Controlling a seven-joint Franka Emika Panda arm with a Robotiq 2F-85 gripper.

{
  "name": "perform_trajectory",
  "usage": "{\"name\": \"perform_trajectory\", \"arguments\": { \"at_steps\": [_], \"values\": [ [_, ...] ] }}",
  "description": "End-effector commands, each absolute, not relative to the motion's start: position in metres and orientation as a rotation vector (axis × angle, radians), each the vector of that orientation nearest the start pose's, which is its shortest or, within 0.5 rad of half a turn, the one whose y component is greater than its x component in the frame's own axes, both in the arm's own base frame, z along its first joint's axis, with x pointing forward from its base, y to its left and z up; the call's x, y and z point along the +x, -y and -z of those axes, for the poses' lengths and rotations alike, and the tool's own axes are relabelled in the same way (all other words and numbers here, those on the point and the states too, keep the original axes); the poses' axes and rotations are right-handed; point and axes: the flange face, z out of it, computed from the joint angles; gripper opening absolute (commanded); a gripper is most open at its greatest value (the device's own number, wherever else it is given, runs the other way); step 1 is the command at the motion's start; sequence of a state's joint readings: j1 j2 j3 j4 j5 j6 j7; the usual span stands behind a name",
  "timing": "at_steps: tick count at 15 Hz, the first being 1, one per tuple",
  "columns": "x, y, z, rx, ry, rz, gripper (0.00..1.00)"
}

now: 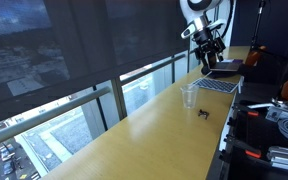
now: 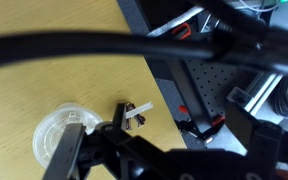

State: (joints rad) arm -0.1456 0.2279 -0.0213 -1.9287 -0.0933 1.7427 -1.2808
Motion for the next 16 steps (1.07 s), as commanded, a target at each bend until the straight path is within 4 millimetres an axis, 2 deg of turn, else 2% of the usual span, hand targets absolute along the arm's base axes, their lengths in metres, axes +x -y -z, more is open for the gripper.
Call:
{"name": "perform_trajectory", "arguments": {
  "at_steps": [1, 5, 9, 12, 16],
  "values": [
    [0.531, 0.089, -0.348, -2.350, 1.834, -0.548, 1.00],
    [0.525, 0.070, -0.336, -2.341, 2.078, -0.465, 1.00],
    [0.517, 0.058, -0.319, -2.358, 2.302, -0.297, 1.00],
    [0.507, 0.058, -0.313, -2.349, 2.480, -0.166, 1.00],
    [0.482, 0.067, -0.319, -2.358, 2.581, -0.030, 1.00]
  ]
}}
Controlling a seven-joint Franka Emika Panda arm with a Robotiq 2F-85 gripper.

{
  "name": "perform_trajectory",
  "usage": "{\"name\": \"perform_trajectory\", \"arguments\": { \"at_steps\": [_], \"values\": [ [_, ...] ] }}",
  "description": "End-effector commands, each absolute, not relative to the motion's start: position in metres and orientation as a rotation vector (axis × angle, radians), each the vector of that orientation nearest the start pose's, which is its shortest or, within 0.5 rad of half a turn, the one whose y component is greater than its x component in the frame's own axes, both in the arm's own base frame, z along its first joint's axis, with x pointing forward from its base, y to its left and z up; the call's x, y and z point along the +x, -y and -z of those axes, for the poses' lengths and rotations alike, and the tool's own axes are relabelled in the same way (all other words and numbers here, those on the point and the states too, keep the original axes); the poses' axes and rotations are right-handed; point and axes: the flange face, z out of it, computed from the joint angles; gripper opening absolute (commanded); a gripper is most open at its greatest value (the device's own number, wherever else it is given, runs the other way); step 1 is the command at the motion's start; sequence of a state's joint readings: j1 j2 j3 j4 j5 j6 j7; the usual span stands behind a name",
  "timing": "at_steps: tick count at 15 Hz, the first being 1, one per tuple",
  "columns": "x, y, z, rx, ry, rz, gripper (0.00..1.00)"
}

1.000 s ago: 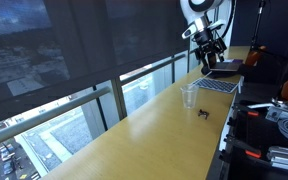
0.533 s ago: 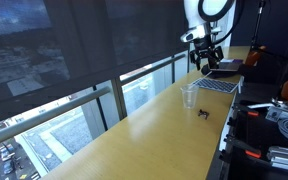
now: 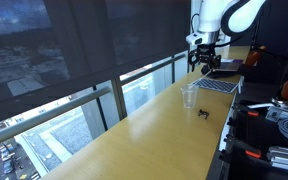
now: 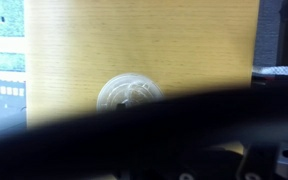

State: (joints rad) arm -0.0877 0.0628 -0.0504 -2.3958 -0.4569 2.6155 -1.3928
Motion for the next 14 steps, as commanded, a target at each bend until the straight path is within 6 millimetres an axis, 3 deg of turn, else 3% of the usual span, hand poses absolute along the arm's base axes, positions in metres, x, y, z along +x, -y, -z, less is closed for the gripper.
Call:
{"name": "perform_trajectory", "arguments": {
  "at_steps": [1, 6, 10, 14],
  "values": [
    [0.477, 0.069, -0.321, 1.873, -2.051, 0.002, 1.00],
    [0.462, 0.077, -0.338, 1.871, -2.007, -0.064, 1.00],
    [0.462, 0.083, -0.347, 1.878, -1.985, -0.080, 1.00],
    [0.460, 0.082, -0.340, 1.886, -1.992, -0.069, 1.00]
  ]
}}
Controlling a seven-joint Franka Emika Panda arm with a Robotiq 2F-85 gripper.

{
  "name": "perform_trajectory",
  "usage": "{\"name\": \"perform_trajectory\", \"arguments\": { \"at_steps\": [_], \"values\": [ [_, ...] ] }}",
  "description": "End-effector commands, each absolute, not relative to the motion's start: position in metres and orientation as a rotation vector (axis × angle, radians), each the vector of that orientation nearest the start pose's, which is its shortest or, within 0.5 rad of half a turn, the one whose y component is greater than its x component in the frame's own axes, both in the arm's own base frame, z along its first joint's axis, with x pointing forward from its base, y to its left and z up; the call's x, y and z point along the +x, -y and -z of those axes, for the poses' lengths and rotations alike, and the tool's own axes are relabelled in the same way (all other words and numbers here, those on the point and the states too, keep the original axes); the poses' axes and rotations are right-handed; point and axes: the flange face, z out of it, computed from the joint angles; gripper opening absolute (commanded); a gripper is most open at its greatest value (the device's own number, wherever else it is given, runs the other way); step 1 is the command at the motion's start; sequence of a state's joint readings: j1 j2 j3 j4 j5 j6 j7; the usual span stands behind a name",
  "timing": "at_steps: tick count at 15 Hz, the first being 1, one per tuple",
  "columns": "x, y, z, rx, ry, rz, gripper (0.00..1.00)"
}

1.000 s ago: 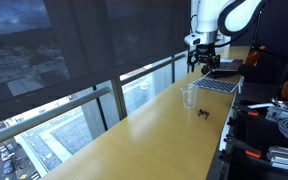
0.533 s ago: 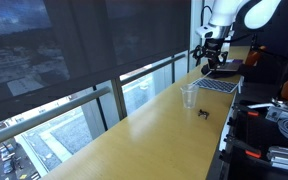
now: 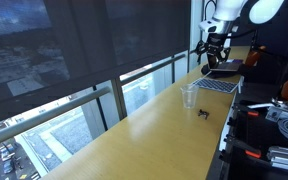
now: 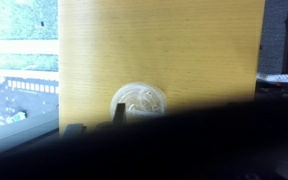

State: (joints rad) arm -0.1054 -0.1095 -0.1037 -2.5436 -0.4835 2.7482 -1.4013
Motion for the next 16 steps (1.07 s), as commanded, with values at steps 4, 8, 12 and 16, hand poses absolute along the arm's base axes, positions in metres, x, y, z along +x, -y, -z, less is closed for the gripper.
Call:
{"name": "perform_trajectory", "arguments": {
  "at_steps": [4, 8, 12, 16],
  "values": [
    [0.461, 0.081, -0.330, 1.896, -2.002, -0.057, 1.00],
    [0.467, 0.084, -0.324, 1.904, -2.003, -0.047, 1.00],
    [0.476, 0.082, -0.314, 1.905, -2.013, -0.041, 1.00],
    [0.493, 0.080, -0.314, 1.897, -2.007, -0.064, 1.00]
  ]
}}
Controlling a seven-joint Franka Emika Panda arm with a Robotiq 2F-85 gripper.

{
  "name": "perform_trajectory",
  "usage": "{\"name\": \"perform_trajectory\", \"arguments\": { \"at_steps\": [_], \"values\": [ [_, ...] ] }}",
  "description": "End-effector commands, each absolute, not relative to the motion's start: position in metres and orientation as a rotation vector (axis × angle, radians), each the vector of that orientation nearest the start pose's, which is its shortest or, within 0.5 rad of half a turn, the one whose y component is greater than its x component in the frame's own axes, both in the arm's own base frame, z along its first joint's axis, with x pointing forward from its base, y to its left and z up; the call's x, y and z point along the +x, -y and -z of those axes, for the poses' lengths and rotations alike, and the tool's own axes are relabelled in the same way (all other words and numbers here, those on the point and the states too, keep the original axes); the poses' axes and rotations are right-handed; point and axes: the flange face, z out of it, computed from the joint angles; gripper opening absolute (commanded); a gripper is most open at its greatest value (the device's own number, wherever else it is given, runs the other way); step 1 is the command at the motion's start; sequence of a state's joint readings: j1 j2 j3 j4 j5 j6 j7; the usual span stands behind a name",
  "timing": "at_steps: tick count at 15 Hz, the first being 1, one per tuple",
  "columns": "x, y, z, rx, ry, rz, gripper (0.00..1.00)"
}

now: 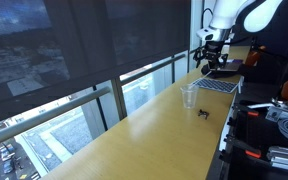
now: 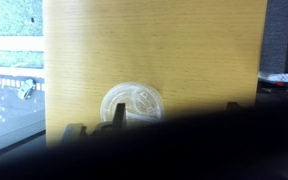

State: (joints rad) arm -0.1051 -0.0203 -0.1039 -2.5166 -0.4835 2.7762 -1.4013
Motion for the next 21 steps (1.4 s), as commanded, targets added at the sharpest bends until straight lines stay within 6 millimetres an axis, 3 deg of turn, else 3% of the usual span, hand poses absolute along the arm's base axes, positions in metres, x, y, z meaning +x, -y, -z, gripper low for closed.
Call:
{"name": "perform_trajectory", "arguments": {
  "at_steps": [1, 11, 15, 21],
  "values": [
    [0.498, 0.078, -0.316, 1.894, -2.004, -0.073, 1.00],
    [0.525, 0.072, -0.345, 1.855, -1.975, -0.117, 1.00],
    [0.513, 0.072, -0.345, 1.865, -1.973, -0.101, 1.00],
    [0.497, 0.078, -0.327, 1.882, -1.986, -0.049, 1.00]
  ]
}}
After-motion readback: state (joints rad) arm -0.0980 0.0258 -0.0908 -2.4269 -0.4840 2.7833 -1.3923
